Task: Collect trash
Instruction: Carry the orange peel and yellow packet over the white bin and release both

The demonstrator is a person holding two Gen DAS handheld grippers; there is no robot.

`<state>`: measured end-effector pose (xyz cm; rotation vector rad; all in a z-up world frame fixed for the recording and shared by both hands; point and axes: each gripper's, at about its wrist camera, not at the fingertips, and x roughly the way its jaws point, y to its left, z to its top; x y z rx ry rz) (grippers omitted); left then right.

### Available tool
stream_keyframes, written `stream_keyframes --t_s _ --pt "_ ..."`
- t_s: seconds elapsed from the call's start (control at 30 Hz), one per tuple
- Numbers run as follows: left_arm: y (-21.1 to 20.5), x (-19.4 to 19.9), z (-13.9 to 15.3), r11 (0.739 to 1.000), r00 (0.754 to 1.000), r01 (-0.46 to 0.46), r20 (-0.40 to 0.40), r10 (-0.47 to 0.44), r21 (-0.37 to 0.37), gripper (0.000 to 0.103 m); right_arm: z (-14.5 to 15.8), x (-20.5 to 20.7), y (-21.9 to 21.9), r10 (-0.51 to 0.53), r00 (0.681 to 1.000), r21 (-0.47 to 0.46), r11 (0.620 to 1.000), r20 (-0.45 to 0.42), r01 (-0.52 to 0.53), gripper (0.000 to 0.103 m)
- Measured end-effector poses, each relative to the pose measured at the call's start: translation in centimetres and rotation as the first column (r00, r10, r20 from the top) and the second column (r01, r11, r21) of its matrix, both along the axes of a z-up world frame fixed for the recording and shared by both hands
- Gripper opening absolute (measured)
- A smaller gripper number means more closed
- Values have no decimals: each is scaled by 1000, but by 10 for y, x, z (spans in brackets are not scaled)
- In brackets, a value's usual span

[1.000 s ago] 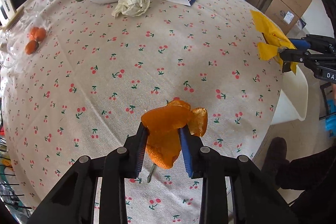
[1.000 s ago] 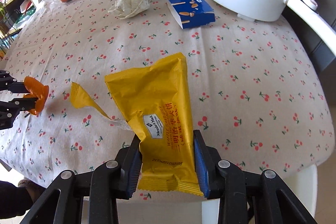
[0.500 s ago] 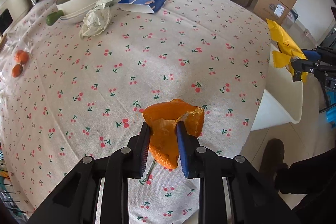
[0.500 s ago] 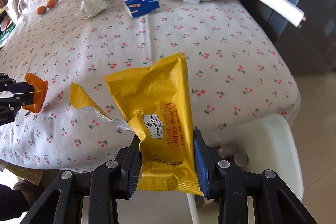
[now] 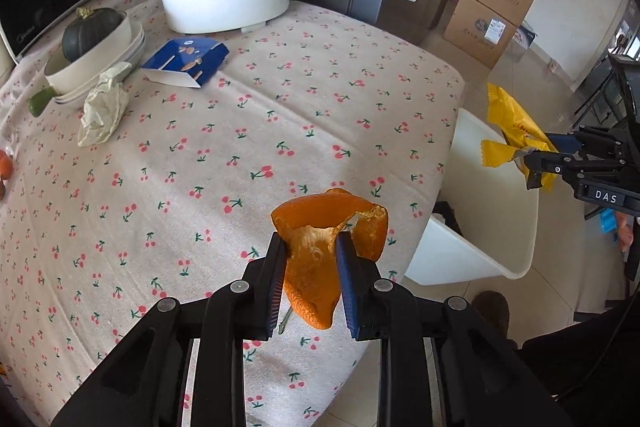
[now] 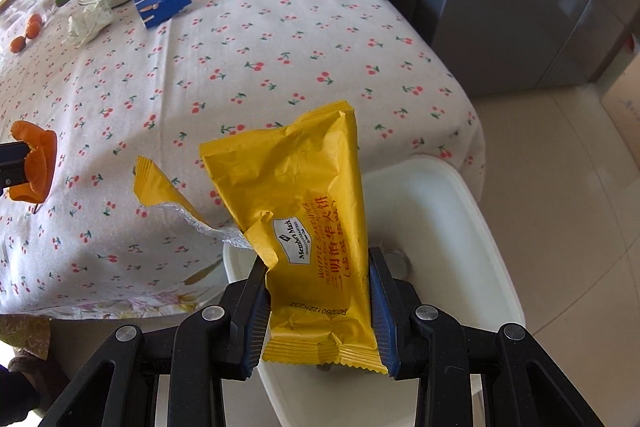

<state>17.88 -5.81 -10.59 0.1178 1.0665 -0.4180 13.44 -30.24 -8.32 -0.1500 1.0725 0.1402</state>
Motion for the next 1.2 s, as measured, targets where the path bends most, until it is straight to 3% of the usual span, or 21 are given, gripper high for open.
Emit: stream_keyframes --t_s 0.6,1.0,1.1,1.2 --pt "-128 -18 0 974 975 222 12 -221 -48 27 -16 -25 -81 -119 992 -8 993 -39 119 40" --pt "-164 -10 -23 966 968 251 5 -251 -64 27 -29 -33 -109 -133 989 -28 991 -66 132 40" --pt "-168 -7 -27 969 970 243 27 -242 -52 33 -30 -32 -111 -135 988 -33 991 -70 133 40" --pt "-169 -5 -30 976 976 215 41 -214 -22 62 -31 -32 -113 -135 988 -37 990 -72 133 40"
